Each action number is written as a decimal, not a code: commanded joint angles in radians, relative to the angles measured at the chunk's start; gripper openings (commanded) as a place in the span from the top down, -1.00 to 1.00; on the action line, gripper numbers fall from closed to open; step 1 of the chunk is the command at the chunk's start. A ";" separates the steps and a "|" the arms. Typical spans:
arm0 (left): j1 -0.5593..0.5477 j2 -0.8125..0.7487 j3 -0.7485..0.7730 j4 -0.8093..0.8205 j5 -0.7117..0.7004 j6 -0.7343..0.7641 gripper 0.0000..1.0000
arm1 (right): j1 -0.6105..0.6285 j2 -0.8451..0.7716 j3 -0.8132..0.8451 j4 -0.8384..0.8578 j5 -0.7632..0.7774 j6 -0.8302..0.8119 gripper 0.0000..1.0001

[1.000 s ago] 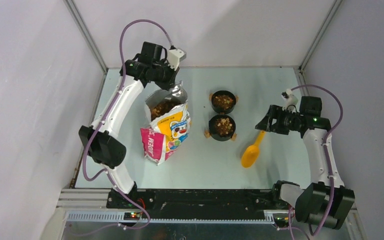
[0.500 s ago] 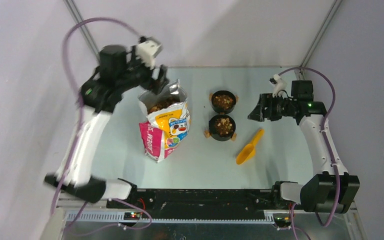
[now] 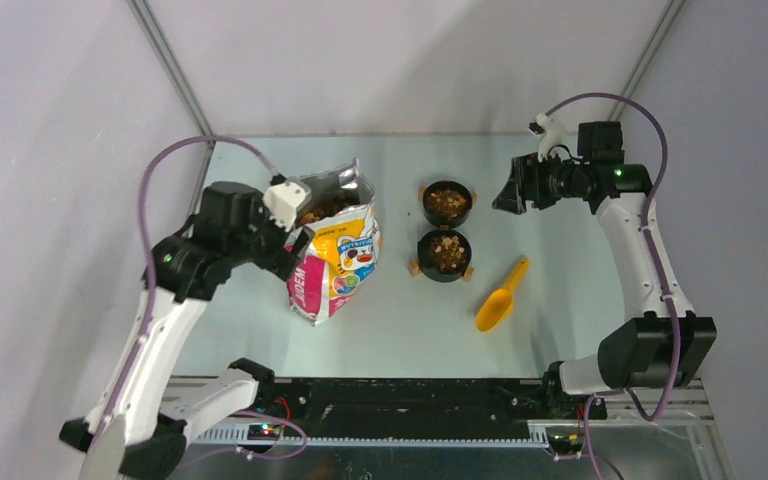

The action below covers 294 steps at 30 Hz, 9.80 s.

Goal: Serve the pet food

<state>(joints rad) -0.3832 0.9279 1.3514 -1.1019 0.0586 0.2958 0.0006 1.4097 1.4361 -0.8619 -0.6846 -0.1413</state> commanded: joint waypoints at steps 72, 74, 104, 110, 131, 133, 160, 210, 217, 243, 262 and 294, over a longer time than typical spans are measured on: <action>0.243 0.014 0.189 -0.006 0.261 0.339 1.00 | 0.809 0.308 0.678 0.040 0.708 0.495 1.00; 0.244 0.009 0.172 -0.020 0.304 0.340 1.00 | 0.804 0.287 0.636 0.053 0.610 0.496 0.84; 0.244 -0.026 0.009 -0.045 0.244 0.310 -0.43 | 0.564 0.602 0.851 -0.378 -0.357 -0.939 -0.33; 0.243 -0.003 -0.050 0.002 0.273 0.327 -0.39 | 0.606 0.624 0.838 -0.340 -0.342 -0.902 -0.32; 0.246 -0.008 -0.100 0.005 0.265 0.459 0.82 | 0.640 0.634 0.775 -0.058 -0.144 -0.544 1.00; 0.275 -0.015 -0.076 -0.028 0.247 0.511 0.99 | 0.616 0.580 0.738 -0.056 -0.139 -0.506 1.00; 0.525 -0.037 -0.015 -0.255 0.535 0.860 0.96 | 0.613 0.178 0.350 -0.085 -0.101 -0.652 1.00; 0.252 0.059 0.043 -0.134 0.499 0.683 1.00 | 0.697 0.117 0.244 0.014 -0.080 -0.679 0.34; 0.250 0.043 0.044 -0.130 0.509 0.667 1.00 | 0.758 0.191 0.286 0.046 -0.050 -0.638 0.03; 0.187 0.046 0.019 -0.095 0.499 0.670 0.55 | 0.743 0.160 0.255 0.072 0.002 -0.611 1.00; 0.024 0.130 -0.032 0.101 0.522 0.666 0.64 | 0.776 0.187 0.296 0.094 -0.047 -0.590 0.23; 0.024 0.115 -0.092 0.234 0.631 0.508 0.33 | 0.800 0.320 0.242 0.365 -0.165 -0.405 1.00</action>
<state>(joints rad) -0.3515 1.0622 1.2835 -0.9810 0.5968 0.8379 0.7982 1.7218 1.6642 -0.5491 -0.7898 -0.5758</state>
